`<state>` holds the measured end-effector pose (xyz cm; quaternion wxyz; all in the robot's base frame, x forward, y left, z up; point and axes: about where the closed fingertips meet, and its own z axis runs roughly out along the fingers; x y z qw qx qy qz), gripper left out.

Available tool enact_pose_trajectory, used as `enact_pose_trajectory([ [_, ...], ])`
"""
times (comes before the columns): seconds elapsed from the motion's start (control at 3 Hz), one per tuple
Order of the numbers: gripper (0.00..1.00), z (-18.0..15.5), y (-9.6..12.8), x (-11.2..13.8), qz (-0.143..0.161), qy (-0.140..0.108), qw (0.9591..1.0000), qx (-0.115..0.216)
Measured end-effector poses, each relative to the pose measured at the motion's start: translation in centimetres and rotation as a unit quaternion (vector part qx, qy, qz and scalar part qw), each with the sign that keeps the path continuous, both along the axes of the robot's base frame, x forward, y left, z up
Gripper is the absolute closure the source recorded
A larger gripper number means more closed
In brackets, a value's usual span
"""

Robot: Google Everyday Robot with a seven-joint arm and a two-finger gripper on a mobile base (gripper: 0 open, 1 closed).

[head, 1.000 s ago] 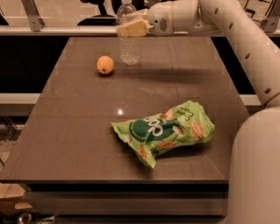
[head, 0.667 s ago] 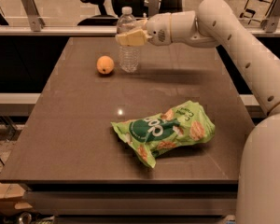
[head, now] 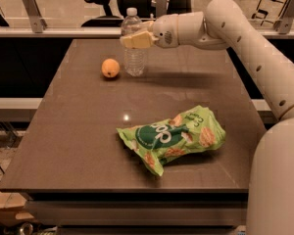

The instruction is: Move water bottle near orange

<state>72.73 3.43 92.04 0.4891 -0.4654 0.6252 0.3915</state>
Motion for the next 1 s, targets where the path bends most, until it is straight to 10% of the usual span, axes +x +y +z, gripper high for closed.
enact_pose_trajectory([
  [1.0,0.12,-0.19,0.98,-0.14,0.007,0.002,1.0,0.001],
])
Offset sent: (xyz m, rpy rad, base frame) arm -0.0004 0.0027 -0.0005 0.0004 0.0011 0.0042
